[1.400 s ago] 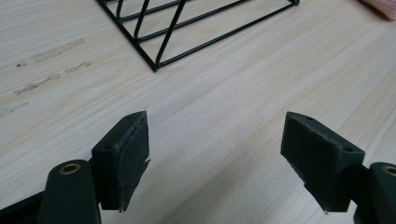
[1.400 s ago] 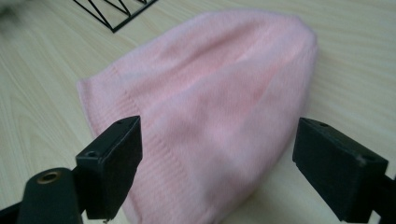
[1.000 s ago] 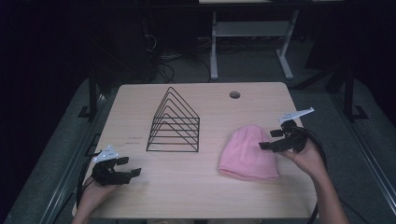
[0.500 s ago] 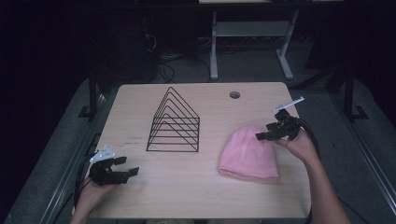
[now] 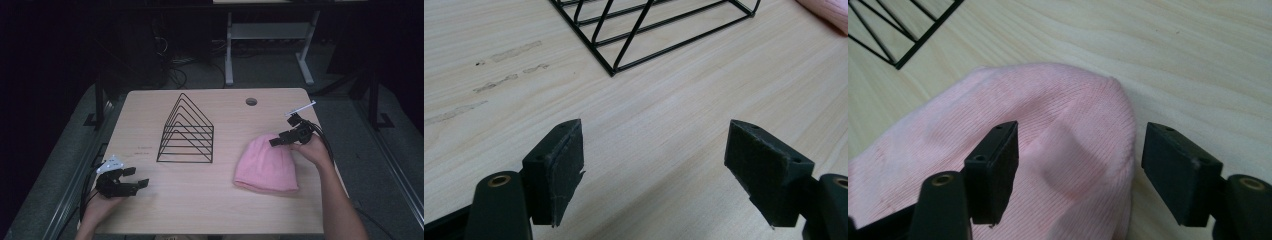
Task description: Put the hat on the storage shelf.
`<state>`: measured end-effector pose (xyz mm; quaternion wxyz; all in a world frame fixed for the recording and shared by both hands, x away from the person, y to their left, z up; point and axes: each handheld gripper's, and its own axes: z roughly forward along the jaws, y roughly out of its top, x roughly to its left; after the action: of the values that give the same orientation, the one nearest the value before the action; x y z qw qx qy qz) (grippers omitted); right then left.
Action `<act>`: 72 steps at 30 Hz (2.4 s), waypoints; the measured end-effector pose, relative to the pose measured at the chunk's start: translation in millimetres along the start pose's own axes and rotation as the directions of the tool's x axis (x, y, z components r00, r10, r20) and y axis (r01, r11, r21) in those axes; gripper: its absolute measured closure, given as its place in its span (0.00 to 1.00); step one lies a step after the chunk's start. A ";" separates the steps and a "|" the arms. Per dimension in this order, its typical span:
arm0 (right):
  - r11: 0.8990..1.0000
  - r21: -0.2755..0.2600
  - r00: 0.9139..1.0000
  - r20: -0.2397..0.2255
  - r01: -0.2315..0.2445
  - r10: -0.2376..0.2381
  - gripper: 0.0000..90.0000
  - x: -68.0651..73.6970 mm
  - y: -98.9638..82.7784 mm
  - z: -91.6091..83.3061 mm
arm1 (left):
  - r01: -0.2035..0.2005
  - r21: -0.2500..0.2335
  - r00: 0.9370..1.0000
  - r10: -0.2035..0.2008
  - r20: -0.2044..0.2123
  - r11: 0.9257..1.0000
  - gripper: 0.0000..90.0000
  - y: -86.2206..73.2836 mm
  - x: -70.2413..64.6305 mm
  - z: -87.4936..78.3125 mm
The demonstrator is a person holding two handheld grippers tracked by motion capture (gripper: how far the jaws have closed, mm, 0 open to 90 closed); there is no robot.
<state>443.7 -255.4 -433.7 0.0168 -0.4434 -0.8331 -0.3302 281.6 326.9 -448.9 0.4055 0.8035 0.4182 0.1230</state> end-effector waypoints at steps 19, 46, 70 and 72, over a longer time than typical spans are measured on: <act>0.992 0.053 0.990 -0.073 -0.114 0.118 0.67 -17.1 -4.7 19.9 | -0.017 0.010 1.000 0.017 -0.016 1.000 0.26 0.5 -1.4 -1.8; 0.996 -0.056 0.987 -0.150 -0.074 0.064 0.88 6.1 -0.7 -13.2 | -0.057 0.034 0.998 0.057 0.020 0.998 0.26 2.5 -6.2 2.3; 0.975 -0.213 0.994 -0.077 0.057 -0.075 0.88 44.9 29.4 -94.6 | -0.034 0.027 0.999 0.033 0.033 0.999 0.27 1.4 -5.6 0.7; 0.972 -0.224 0.994 -0.068 0.072 -0.089 0.88 48.4 31.2 -101.6 | -0.032 0.025 0.999 0.030 0.043 0.999 0.27 2.2 -5.5 0.9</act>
<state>410.8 -265.5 -322.1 -0.0136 -0.3951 -0.8073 -0.4381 279.9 321.5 -447.1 0.4019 0.8175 0.3986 0.1067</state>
